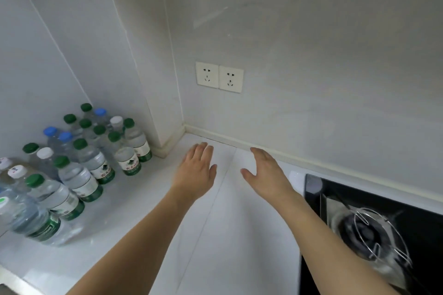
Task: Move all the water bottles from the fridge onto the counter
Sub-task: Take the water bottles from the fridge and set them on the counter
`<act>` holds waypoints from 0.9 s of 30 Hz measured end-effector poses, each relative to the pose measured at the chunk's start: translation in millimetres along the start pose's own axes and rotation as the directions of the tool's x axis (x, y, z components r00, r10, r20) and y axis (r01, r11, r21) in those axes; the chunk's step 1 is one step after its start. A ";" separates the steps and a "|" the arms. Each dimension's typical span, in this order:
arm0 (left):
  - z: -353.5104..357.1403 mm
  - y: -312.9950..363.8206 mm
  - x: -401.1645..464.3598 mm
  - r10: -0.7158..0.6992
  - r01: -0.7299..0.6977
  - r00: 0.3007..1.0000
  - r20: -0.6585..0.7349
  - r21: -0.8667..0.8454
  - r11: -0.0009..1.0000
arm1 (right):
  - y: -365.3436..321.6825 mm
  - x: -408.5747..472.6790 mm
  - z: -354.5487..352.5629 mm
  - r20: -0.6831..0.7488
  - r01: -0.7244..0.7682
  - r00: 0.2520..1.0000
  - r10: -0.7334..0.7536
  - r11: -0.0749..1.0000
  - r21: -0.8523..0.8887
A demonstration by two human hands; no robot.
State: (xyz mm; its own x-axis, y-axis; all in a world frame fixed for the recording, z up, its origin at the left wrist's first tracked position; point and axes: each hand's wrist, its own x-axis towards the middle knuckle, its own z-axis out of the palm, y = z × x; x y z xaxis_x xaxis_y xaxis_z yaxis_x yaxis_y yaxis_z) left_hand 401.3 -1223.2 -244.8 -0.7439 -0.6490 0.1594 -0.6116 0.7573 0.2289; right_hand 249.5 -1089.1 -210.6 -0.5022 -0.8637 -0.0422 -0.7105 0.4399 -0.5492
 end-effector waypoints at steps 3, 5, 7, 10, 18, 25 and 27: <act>10.2 34.4 1.0 0.087 -0.087 0.996 0.009 -0.026 0.996 | 24.2 -22.1 -11.9 -0.028 -0.058 0.998 0.058 0.998 0.002; 16.6 51.2 5.0 0.149 -0.148 0.989 0.015 -0.050 0.988 | 37.0 -33.9 -18.3 -0.058 -0.112 0.992 0.112 0.994 0.009; 24.5 65.6 14.4 0.214 -0.211 0.976 0.041 -0.065 0.975 | 48.4 -46.3 -24.9 -0.100 -0.176 0.979 0.176 0.984 0.012; 36.3 86.9 30.0 0.285 -0.278 0.957 0.059 -0.108 0.955 | 62.8 -64.5 -33.1 -0.121 -0.283 0.951 0.283 0.959 0.015; 65.4 138.5 34.9 0.489 -0.464 0.868 0.087 -0.211 0.861 | 86.9 -111.3 -46.8 -0.246 -0.483 0.844 0.477 0.875 0.037; 64.6 197.4 21.3 0.643 -0.614 0.765 0.017 -0.280 0.738 | 111.9 -168.3 -62.1 -0.327 -0.590 0.737 0.592 0.799 0.115; 64.0 219.9 13.9 0.682 -0.650 0.731 0.020 -0.283 0.705 | 116.1 -190.6 -69.9 -0.373 -0.601 0.702 0.607 0.786 0.148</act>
State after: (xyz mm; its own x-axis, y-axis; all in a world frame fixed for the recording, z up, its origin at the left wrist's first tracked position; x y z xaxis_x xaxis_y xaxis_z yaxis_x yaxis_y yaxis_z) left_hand 239.3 -1061.1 -253.8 -0.9665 0.0437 0.2530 0.1285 0.9354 0.3293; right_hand 228.2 -856.2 -208.0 -0.9676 -0.2472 -0.0514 -0.1834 0.8280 -0.5299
